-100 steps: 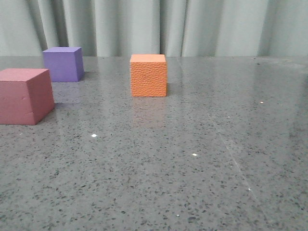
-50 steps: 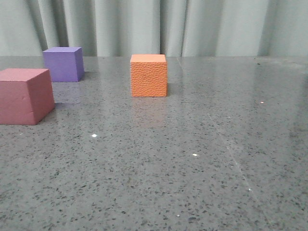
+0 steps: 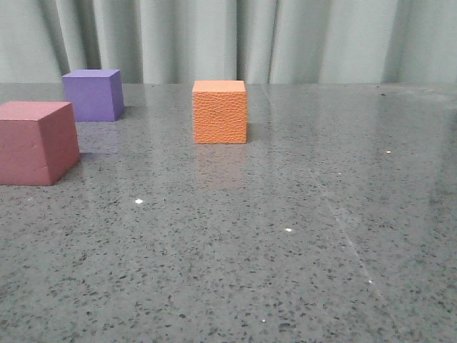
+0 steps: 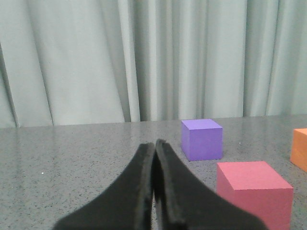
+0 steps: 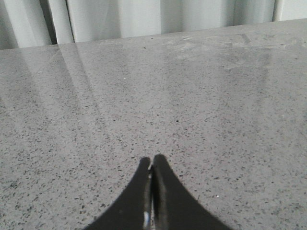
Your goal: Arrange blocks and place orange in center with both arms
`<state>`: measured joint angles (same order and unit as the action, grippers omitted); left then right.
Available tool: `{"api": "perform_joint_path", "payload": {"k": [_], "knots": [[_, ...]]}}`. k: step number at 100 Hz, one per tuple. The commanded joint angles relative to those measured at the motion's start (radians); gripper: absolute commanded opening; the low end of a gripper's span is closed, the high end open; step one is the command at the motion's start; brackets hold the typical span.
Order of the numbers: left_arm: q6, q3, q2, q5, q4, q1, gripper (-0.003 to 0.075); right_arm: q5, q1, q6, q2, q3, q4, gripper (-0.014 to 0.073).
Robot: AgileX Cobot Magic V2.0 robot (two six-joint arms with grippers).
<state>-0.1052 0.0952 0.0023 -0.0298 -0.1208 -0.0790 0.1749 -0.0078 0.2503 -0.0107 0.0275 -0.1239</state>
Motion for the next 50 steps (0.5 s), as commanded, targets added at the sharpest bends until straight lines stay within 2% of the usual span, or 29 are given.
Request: {"api": "perform_joint_path", "payload": {"k": [1,17,36,50], "knots": [[-0.001,0.145,0.058,-0.036,0.010,0.003,-0.0019,-0.085,-0.005,-0.008,-0.024,-0.014,-0.002,-0.0068],[-0.004,0.438,0.272,-0.344,0.087,0.003,-0.0019,-0.085,-0.005,-0.008,-0.024,-0.014,-0.002,-0.0068],[-0.004,0.762,0.562,-0.668,0.112,0.003,-0.0019,-0.085,-0.005,-0.008,-0.024,-0.014,-0.002,-0.0068],[0.001,0.906,0.723,-0.778,0.111,0.003,-0.0019,-0.085,-0.005,-0.008,-0.024,-0.014,-0.002,-0.0068]]}}
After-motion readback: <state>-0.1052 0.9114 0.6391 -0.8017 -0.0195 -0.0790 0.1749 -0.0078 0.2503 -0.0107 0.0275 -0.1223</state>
